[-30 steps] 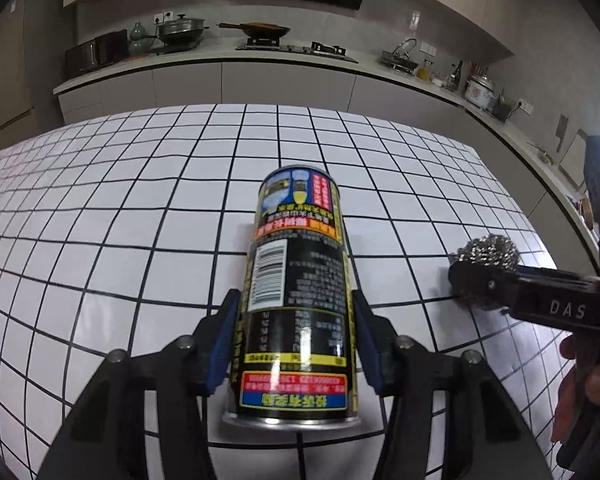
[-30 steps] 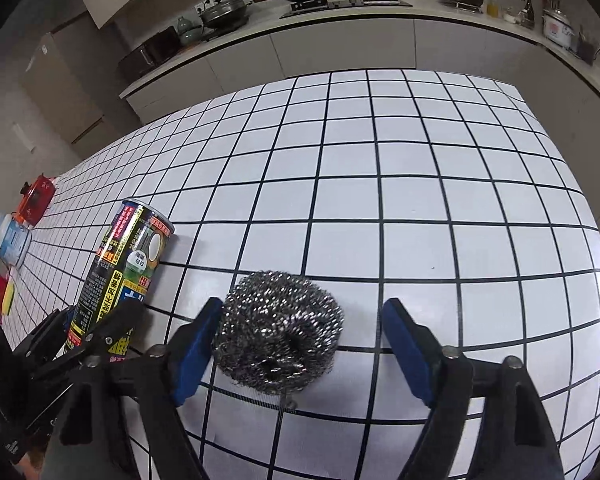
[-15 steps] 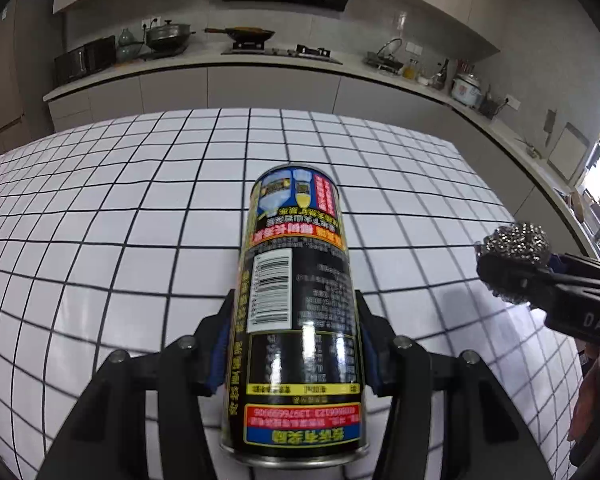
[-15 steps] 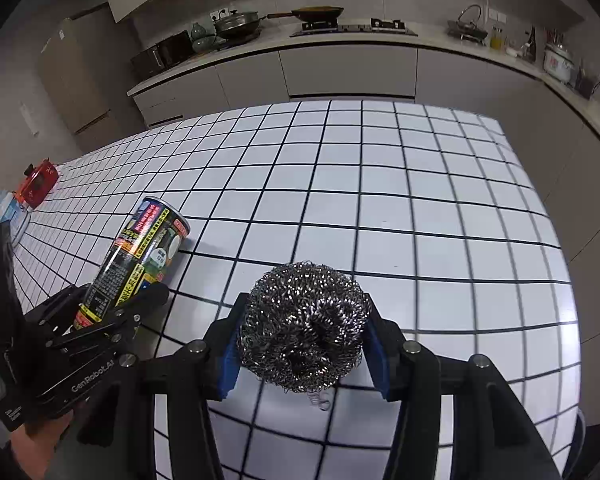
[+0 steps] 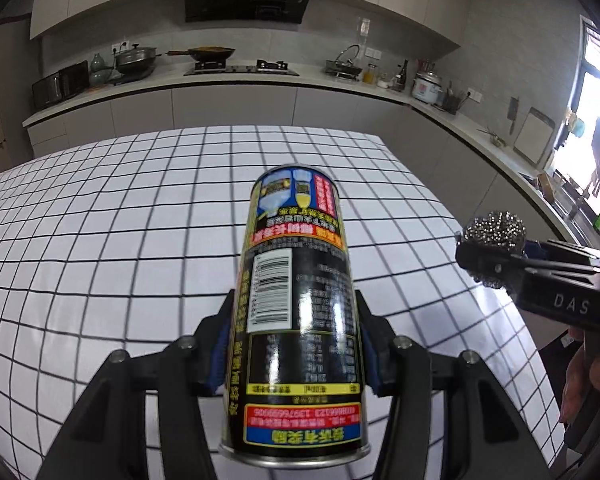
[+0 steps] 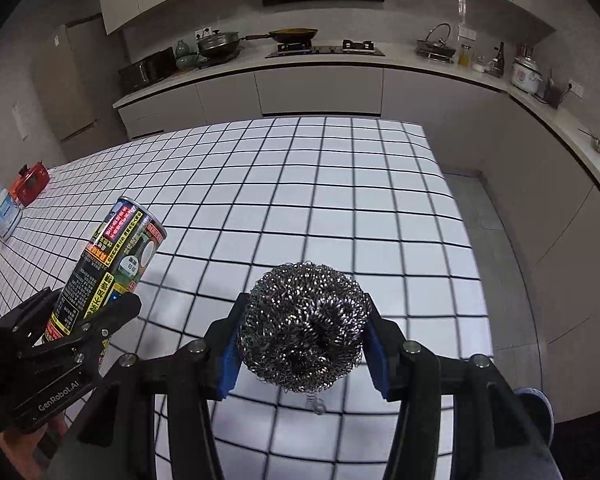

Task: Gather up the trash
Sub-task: 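Carry the spray can and steel wool scrubber over the bin opening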

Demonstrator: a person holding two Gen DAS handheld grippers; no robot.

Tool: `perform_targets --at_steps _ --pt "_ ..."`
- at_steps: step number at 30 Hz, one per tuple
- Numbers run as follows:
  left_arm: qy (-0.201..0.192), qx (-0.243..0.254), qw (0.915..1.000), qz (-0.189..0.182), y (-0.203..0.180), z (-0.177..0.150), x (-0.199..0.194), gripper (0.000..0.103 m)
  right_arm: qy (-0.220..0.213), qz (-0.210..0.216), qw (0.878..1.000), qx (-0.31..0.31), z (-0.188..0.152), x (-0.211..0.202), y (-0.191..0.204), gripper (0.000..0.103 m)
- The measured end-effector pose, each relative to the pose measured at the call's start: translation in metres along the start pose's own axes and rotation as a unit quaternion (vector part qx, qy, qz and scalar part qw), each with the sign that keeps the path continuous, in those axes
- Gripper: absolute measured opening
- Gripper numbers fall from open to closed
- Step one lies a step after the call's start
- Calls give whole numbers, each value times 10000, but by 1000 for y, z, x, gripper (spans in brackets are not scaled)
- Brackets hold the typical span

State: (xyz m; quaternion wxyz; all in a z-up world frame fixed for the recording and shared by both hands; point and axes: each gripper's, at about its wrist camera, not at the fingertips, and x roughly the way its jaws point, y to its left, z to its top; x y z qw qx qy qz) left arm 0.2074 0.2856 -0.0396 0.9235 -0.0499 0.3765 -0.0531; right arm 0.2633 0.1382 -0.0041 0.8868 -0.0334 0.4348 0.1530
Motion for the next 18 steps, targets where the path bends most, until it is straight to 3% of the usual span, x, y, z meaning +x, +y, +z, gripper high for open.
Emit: perform_targets --at_steps 8,18 --pt "-50 73 9999 98 -59 -18 -11 53 -134 141 9997 133 -33 -39 -61 54" --pt "-61 202 9997 -99 -160 -41 -10 53 -142 6 9988 479 -82 -88 -182 54"
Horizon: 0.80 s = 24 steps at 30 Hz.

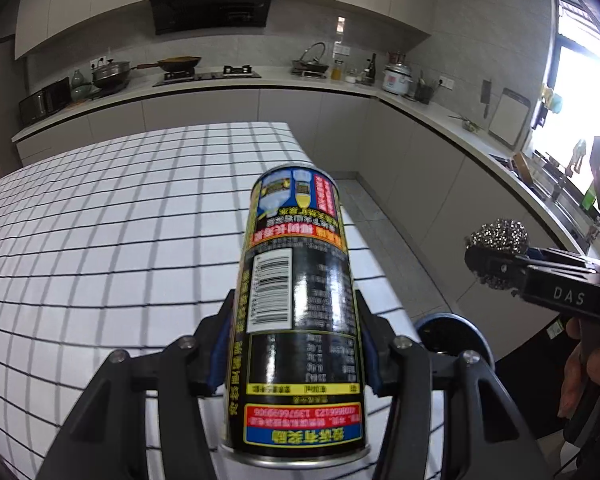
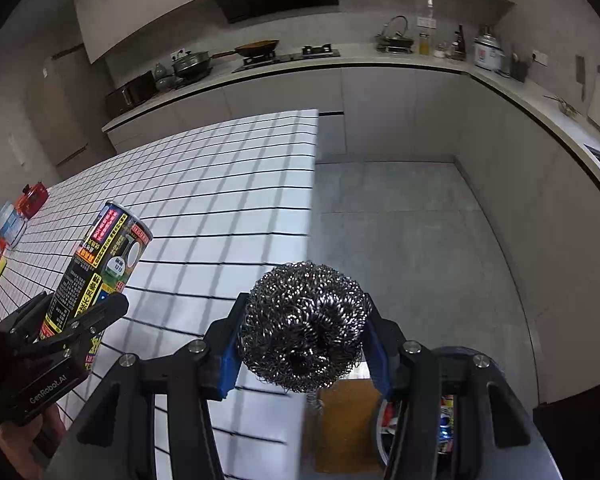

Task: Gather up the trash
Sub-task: 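Carry the spray can and steel wool scrubber over the bin opening, then open the right tool to drop the scrubber while the left tool drops the spray can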

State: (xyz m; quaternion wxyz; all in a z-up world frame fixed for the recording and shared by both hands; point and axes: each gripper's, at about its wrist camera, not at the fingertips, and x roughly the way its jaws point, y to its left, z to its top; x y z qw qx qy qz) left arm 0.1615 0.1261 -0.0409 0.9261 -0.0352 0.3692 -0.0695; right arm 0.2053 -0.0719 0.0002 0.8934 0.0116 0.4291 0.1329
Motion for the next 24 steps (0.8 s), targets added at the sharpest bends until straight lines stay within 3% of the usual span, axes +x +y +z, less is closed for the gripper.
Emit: perform_targets --at_steps 6,11,19,20,21,24 --pt "52 153 9997 -201 -57 -12 6 53 120 -258 9995 137 -29 -19 -75 54" --pt "149 384 9984 -394 -105 -22 18 53 461 -505 9968 416 -69 -17 -144 54" --pt "302 608 9964 -509 -163 -40 35 53 956 -421 9928 582 -100 16 -194 57" --pt "330 610 9963 -499 -166 -42 39 53 1084 -467 9919 470 -101 25 -195 62" --pt "358 604 9964 -485 -171 -46 41 53 1197 -639 9900 392 -101 32 -197 77" --pt "453 559 9964 -447 -183 -55 54 53 997 -627 9910 632 -103 30 -212 82"
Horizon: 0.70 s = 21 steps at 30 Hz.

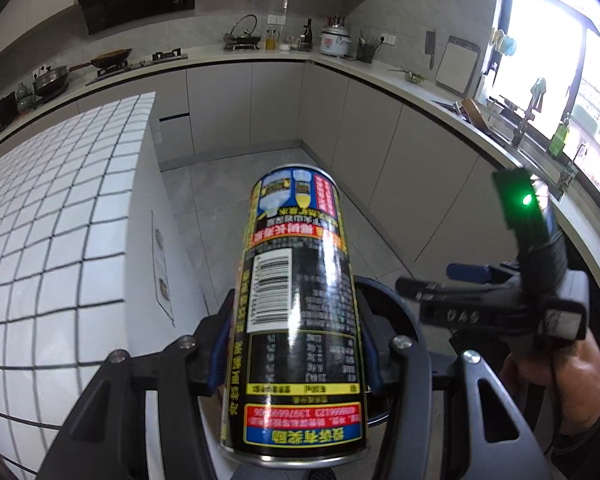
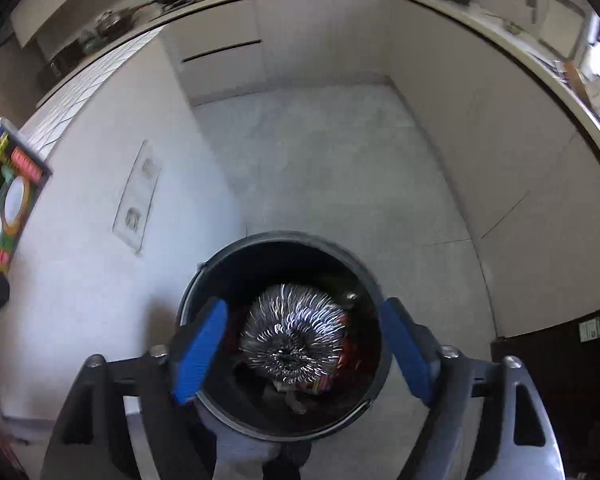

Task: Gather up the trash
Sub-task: 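Open the right tool to drop the scrubber while the left tool drops the spray can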

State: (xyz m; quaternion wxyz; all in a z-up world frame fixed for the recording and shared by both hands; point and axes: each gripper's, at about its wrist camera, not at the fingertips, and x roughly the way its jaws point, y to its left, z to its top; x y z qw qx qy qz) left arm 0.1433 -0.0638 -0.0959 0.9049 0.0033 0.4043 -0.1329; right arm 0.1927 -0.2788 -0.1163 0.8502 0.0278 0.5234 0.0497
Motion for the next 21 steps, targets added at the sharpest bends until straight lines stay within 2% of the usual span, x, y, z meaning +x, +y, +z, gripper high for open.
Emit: perform_targets --at_steps 7,16,21 --pt "171 -127 9998 35 -23 -24 26 53 -158 15 9994 292 1 -8 -36 82" --pt "391 -274 9989 27 -45 -46 55 53 -203 -39 9997 153 -7 -14 -42 82" --pt "530 -306 9981 -7 -53 -49 68 53 -66 -164 9997 181 -14 -9 -53 82"
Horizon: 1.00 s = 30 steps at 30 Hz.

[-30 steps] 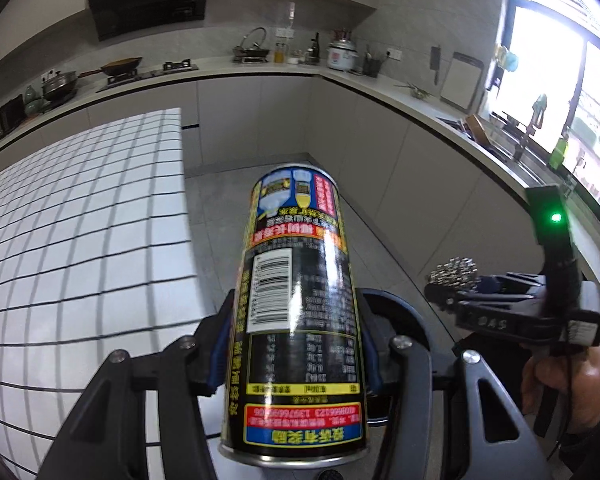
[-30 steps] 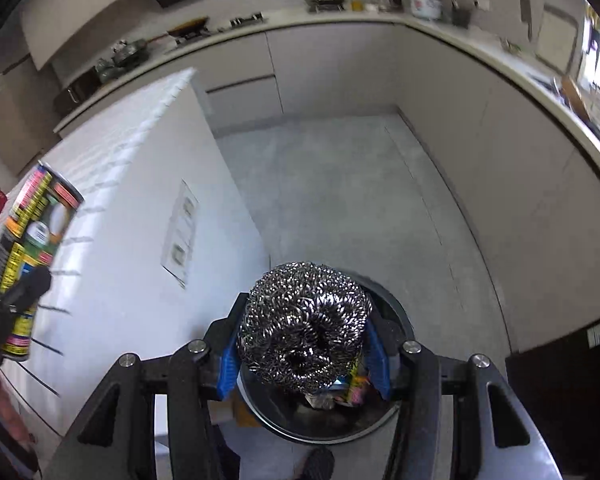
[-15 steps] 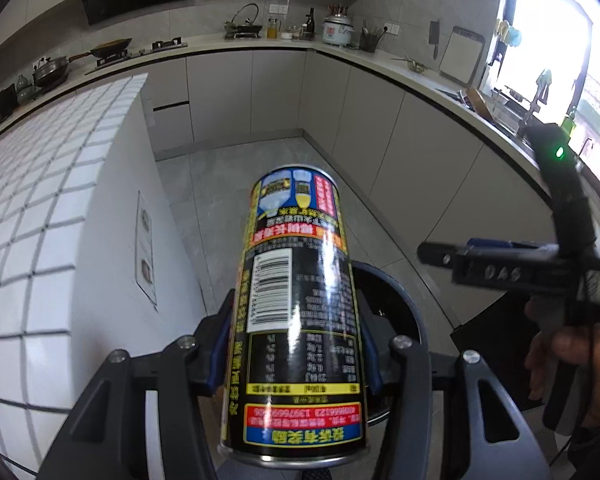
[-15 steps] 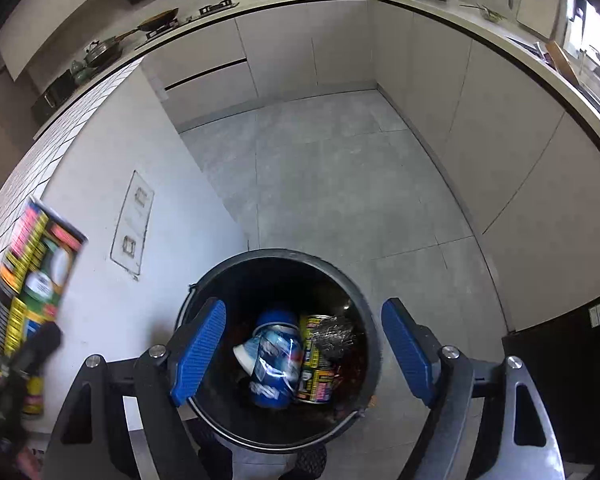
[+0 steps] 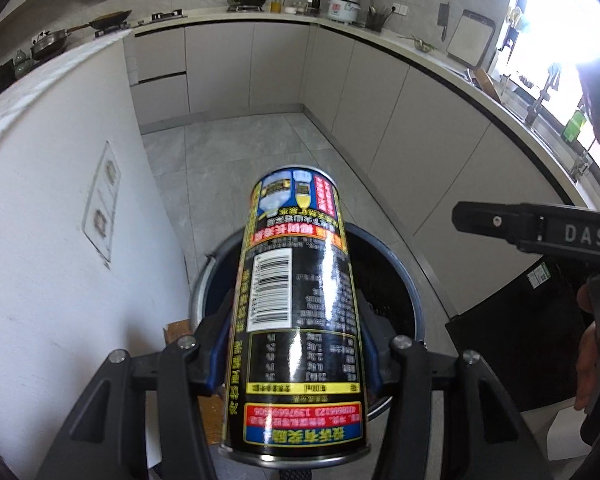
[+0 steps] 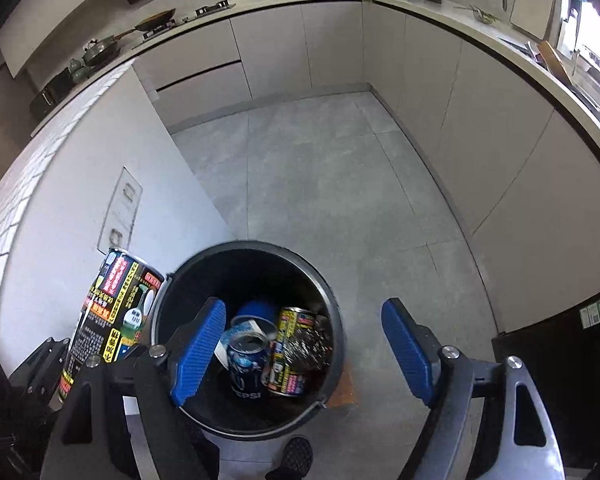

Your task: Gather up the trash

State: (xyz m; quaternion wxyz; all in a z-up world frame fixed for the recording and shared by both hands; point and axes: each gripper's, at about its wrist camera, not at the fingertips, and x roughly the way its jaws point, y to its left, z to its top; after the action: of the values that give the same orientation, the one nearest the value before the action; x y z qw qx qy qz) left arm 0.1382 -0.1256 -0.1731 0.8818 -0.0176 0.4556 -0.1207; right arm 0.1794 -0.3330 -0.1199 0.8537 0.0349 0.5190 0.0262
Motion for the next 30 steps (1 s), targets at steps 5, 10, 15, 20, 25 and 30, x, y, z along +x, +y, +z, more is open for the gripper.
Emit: perform_targets --at_steps 5,10,15,20,25,30 --pt "148 -50 9999 -3 -7 -3 17 53 15 -69 9999 86 -6 -2 -13 82" --pt "437 41 9990 31 -11 -2 35 81 44 -138 9999 91 -6 -5 -22 82" --pt "84 -33 9998 158 2 -4 -5 103 207 -227 9995 -37 -10 0 -22 92" --pt "77 64 9990 442 11 -13 -21 103 414 -75 9991 26 -20 14 -18 103" --pt "152 12 9985 535 17 -12 -25 103 534 -26 9985 -123 -27 24 -7 103" --pt "81 -132 9984 551 15 -4 -58 103 538 -43 9976 -433 -36 11 2 103"
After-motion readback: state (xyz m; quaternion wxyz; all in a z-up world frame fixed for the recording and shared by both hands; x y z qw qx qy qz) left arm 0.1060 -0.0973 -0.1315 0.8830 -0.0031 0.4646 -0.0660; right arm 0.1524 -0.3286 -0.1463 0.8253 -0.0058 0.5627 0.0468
